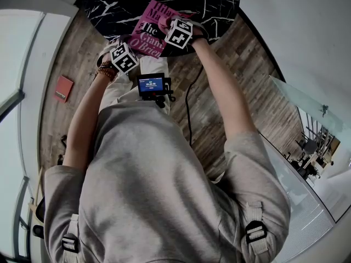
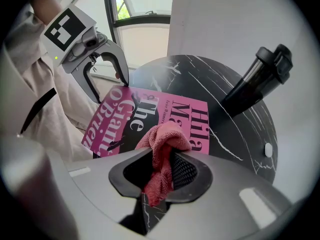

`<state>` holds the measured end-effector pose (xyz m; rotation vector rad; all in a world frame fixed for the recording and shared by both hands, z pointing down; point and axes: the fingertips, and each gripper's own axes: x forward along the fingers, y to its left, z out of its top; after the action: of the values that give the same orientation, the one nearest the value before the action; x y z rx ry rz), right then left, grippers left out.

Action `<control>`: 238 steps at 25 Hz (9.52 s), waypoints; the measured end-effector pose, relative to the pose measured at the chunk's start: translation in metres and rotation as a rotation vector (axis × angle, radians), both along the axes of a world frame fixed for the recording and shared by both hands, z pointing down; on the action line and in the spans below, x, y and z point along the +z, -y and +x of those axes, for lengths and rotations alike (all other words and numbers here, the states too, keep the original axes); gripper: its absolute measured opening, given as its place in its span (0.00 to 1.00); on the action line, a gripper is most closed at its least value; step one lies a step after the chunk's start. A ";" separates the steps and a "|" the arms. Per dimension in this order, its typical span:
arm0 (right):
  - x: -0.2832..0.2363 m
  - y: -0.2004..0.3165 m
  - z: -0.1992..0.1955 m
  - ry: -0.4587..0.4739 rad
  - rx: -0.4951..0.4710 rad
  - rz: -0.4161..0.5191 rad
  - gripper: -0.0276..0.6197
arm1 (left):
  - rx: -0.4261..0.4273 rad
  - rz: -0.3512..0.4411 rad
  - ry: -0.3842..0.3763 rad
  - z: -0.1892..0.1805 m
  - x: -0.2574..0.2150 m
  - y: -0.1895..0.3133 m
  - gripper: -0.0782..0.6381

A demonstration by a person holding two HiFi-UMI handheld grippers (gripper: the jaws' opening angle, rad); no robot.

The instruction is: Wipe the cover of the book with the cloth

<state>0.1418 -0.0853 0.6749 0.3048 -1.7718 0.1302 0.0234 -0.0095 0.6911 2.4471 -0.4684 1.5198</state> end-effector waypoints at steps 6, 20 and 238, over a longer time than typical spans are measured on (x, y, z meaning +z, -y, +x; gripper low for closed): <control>0.002 -0.004 -0.002 -0.003 -0.003 -0.005 0.18 | 0.001 -0.003 0.004 -0.001 0.005 0.000 0.54; 0.003 -0.012 -0.008 -0.003 -0.007 -0.015 0.18 | 0.000 -0.006 -0.005 0.000 0.004 0.001 0.54; 0.006 -0.022 -0.043 0.001 -0.012 -0.044 0.18 | 0.152 0.068 0.154 -0.001 0.014 0.006 0.49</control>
<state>0.0983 -0.0636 0.6806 0.2625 -1.7686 0.1607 0.0223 -0.0153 0.7055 2.4777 -0.3740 1.7911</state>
